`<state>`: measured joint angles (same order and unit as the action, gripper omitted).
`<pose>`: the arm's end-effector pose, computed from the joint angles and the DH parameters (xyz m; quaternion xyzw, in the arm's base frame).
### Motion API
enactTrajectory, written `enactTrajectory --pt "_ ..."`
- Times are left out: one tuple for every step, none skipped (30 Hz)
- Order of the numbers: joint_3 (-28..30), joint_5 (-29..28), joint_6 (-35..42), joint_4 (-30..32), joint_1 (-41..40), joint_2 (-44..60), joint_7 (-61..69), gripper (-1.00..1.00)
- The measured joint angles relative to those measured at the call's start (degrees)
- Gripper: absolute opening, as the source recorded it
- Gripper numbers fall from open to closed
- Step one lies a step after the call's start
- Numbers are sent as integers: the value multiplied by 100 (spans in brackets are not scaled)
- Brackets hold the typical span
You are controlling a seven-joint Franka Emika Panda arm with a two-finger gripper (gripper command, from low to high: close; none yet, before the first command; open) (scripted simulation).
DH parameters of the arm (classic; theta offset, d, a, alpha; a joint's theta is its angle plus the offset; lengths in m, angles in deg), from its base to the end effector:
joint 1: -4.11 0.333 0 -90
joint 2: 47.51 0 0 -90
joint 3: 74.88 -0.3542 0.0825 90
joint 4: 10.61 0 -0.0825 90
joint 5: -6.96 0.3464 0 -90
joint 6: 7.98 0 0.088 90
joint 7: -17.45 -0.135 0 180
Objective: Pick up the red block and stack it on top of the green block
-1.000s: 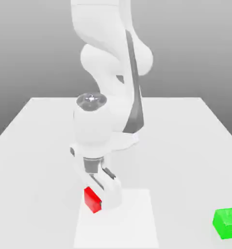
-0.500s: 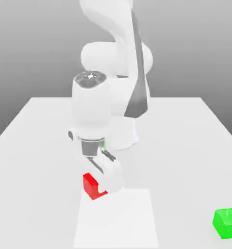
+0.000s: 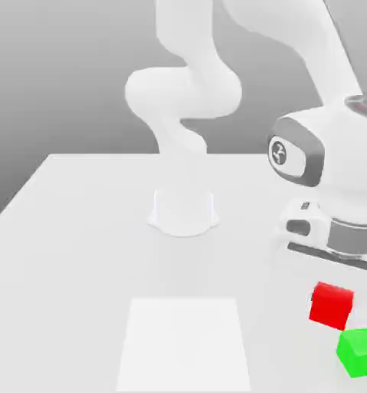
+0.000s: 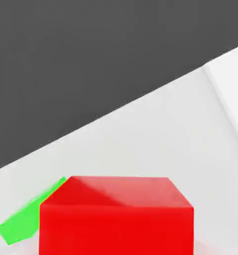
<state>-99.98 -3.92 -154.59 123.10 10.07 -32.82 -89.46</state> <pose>0.4343 0.2609 0.2773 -0.8317 0.5553 0.0016 0.0010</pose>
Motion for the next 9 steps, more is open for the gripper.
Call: enactTrajectory --pt "44 -149 -106 -57 79 172 -119 -100" --pt "135 -299 -241 -94 175 354 -232 -100" --pt "261 -432 -391 -120 291 540 -332 -100" --pt "381 -556 -532 -138 398 712 -418 100" --pt "381 -556 -532 -138 398 712 -418 100" --pt "381 -556 -532 -138 398 712 -418 100" --pt "381 -556 -532 -138 398 712 -418 100" --pt "381 -556 -532 -138 398 712 -418 100" --pt "381 -556 -532 -138 398 712 -418 100"
